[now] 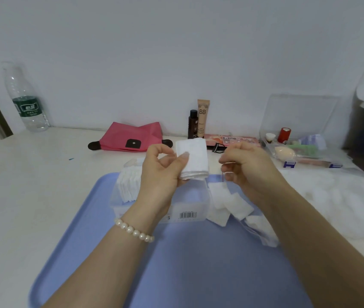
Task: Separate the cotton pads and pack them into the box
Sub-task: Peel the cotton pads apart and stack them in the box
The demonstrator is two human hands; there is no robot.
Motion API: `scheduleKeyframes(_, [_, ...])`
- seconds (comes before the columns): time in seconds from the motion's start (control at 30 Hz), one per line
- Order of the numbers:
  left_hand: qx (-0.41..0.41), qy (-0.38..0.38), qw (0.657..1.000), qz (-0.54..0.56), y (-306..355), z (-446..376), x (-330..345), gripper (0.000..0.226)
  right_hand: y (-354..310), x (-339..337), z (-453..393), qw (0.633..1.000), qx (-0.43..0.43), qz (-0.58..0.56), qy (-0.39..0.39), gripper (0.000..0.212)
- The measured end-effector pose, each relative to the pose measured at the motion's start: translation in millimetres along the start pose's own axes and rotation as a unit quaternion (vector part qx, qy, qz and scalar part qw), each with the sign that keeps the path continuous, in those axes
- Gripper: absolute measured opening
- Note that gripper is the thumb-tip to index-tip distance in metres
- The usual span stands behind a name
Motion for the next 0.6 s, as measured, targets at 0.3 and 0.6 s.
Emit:
scheduleKeyframes(0.3, [0.005, -0.018, 0.999, -0.045, -0.4, -1.1, -3.2, 0.026, 35.6, 8.1, -4.4, 0.774, 0.091, 0.625, -0.041, 0.025])
scheduleKeyframes(0.6, [-0.023, -0.049, 0.996, -0.073, -1.8, -1.0, -1.9, 0.04, 39.0, -1.9, -12.0, 0.772, 0.097, 0.628, 0.0, 0.021])
Point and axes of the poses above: each hand's wrist, its own z-axis away from the middle knuckle, its own x-axis out of the palm, y = z × x, the point moved 2 cm from there along -z, towards the middle knuckle, and after that the axes turned 13 degrees about -y, right-handed, at the moved point
